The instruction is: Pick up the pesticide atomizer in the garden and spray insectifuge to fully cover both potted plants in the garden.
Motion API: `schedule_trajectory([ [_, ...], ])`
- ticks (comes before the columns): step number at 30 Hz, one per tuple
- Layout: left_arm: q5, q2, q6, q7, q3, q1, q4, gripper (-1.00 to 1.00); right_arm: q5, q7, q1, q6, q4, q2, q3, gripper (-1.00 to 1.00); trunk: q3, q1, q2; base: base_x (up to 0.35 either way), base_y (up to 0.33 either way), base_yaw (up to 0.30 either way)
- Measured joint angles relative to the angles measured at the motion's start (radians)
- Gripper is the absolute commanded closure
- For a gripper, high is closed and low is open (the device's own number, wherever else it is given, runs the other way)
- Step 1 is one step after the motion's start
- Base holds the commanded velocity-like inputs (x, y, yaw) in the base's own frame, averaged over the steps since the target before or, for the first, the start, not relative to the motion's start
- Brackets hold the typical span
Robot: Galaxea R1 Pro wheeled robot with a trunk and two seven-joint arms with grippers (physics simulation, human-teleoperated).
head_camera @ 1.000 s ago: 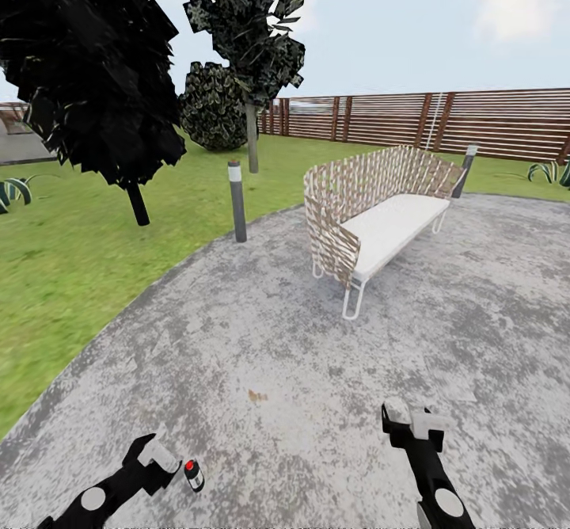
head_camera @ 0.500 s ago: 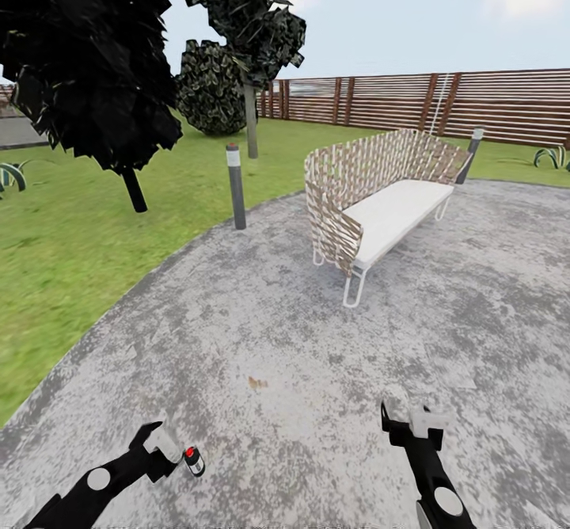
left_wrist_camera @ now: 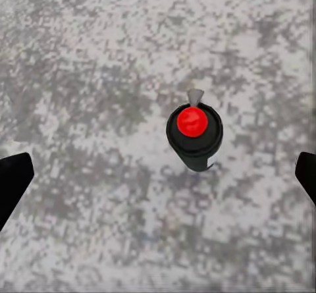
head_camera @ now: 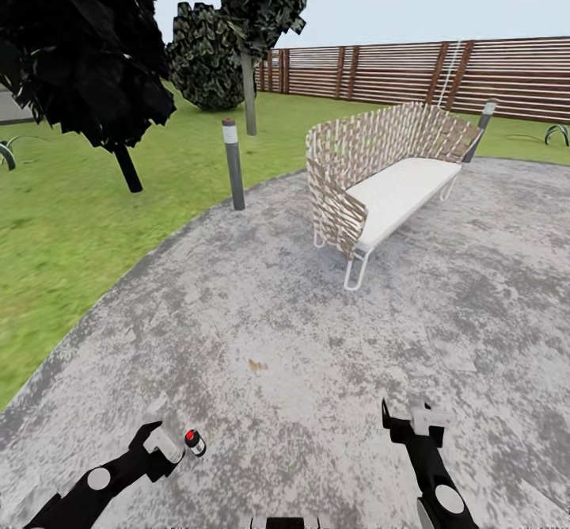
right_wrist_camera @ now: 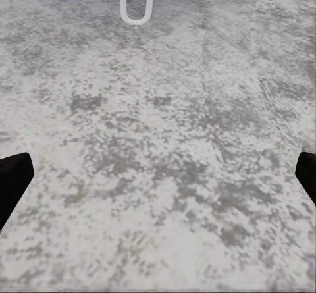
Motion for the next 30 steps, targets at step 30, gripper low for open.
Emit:
schedule_trajectory([
  [30, 0.0, 0.021, -0.004, 0.006, 0.005, 0.0, -0.003, -1.0, 0.0, 0.0, 0.0, 0.001, -0.001, 0.0, 0.0, -1.0, -0.162, 0.013, -0.007, 0.0, 0.0, 0.0],
])
